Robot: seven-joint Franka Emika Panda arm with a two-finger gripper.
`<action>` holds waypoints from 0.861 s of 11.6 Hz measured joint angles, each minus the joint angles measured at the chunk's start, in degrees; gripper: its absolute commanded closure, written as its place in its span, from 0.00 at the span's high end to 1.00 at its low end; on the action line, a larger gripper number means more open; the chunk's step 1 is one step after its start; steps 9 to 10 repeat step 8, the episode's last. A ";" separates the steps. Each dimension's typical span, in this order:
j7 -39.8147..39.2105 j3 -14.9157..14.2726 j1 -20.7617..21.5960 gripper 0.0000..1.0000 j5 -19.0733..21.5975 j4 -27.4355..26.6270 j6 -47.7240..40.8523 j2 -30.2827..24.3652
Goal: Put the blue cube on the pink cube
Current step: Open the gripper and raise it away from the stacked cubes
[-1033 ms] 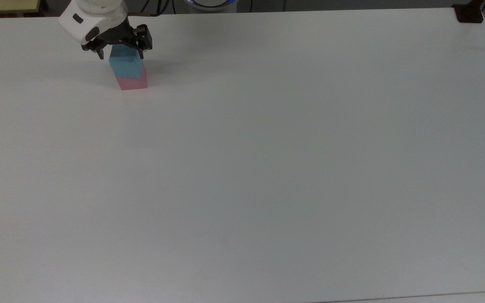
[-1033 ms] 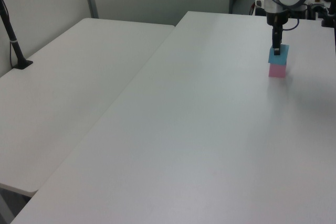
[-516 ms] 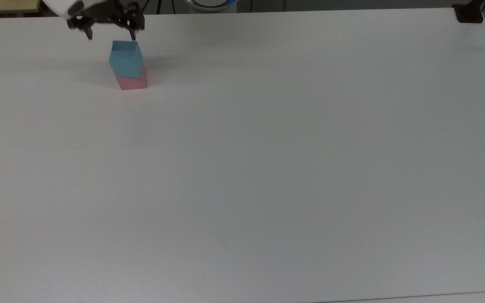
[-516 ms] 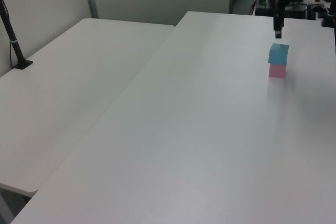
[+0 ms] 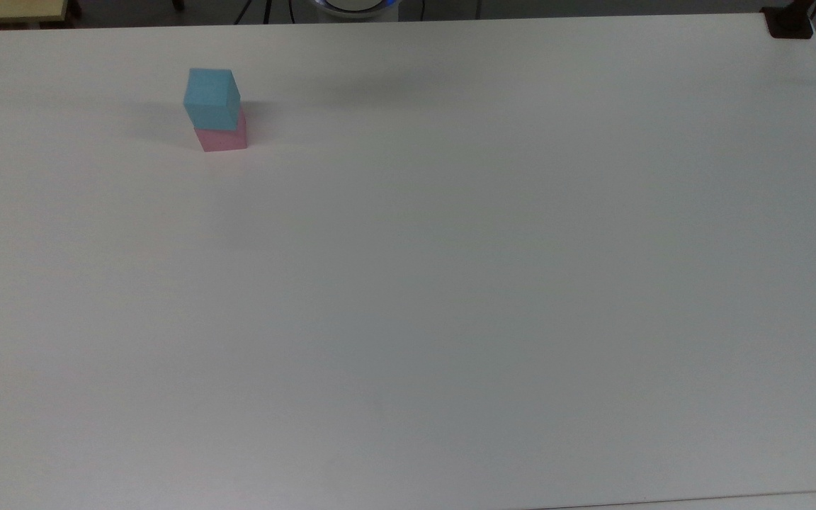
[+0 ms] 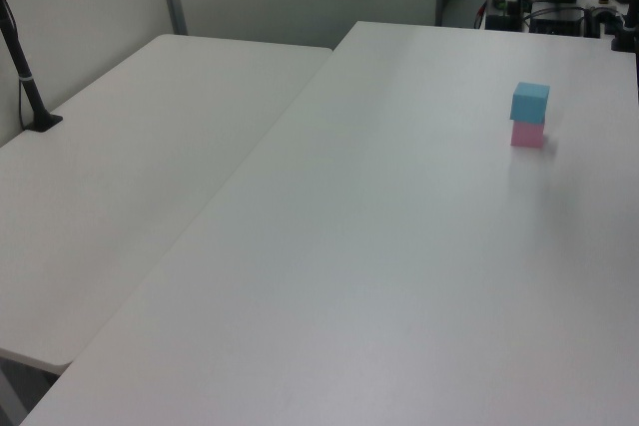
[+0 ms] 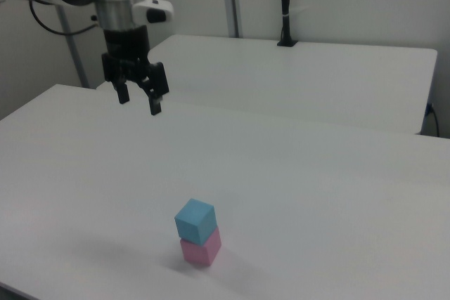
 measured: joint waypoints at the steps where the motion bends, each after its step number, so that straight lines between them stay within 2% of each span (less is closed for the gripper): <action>1: 0.24 0.01 1.01 1.00 0.55 0.83 0.00 0.14; 6: -2.27 -0.45 1.61 1.00 1.42 1.40 9.07 3.41; 10: -2.27 -0.49 1.67 1.00 1.71 1.58 9.19 3.68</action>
